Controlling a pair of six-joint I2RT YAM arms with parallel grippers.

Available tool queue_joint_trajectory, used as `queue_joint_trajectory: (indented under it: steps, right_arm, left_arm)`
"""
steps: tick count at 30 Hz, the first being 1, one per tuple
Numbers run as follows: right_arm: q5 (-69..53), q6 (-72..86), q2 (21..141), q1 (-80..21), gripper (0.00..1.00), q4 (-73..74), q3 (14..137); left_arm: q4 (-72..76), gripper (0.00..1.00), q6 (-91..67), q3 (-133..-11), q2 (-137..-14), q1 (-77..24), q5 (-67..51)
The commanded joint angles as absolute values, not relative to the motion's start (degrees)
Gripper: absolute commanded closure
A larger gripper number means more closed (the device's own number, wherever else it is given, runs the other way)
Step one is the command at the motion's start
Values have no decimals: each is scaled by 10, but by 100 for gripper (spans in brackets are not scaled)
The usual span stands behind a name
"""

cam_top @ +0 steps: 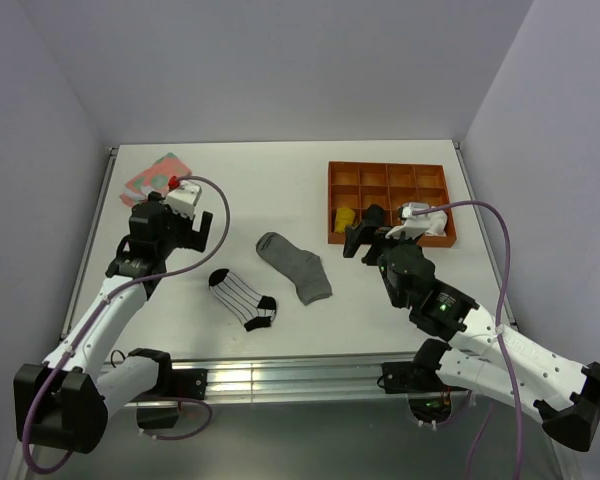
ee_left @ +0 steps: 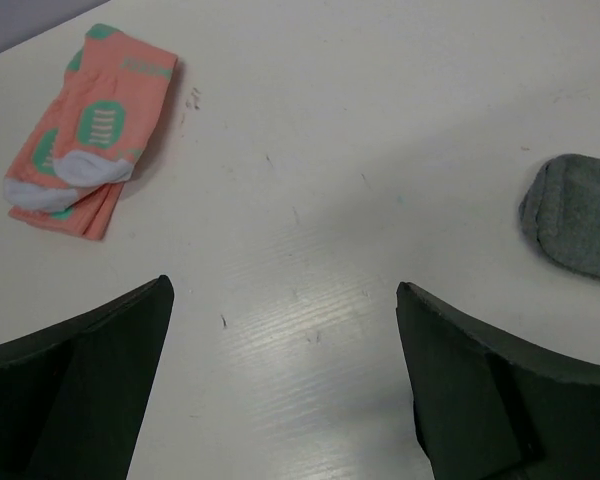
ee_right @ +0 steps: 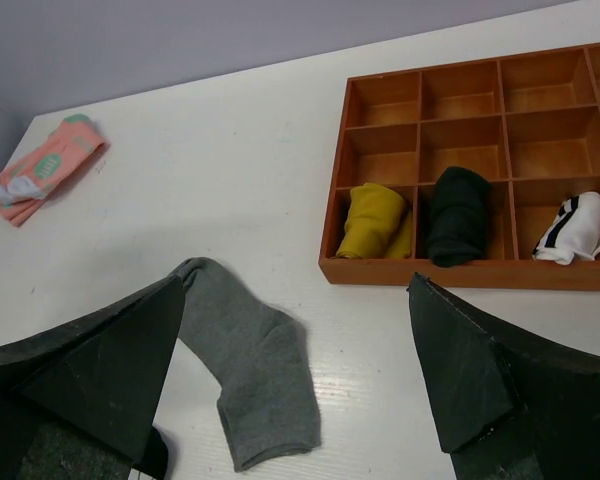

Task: Roll the socks
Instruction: Adjust the sock at the center of the board.

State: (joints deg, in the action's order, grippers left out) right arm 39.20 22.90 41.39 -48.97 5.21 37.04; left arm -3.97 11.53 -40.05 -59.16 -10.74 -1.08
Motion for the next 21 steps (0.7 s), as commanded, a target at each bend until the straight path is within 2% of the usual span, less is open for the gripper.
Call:
queue_joint_trajectory:
  steps: [1, 8, 14, 21]
  right_arm:
    - [403, 235, 414, -491, 0, 31, 364]
    - [403, 237, 417, -491, 0, 33, 356]
    - [387, 238, 430, -491, 0, 30, 362]
    - [365, 248, 446, -490, 0, 26, 362]
  left_arm:
    - [-52, 0, 139, -403, -566, -109, -63]
    - [-119, 3, 194, -412, -559, -110, -120]
    - [-185, 17, 245, -377, -545, -148, -113]
    - [-225, 35, 275, -314, -474, -219, -122]
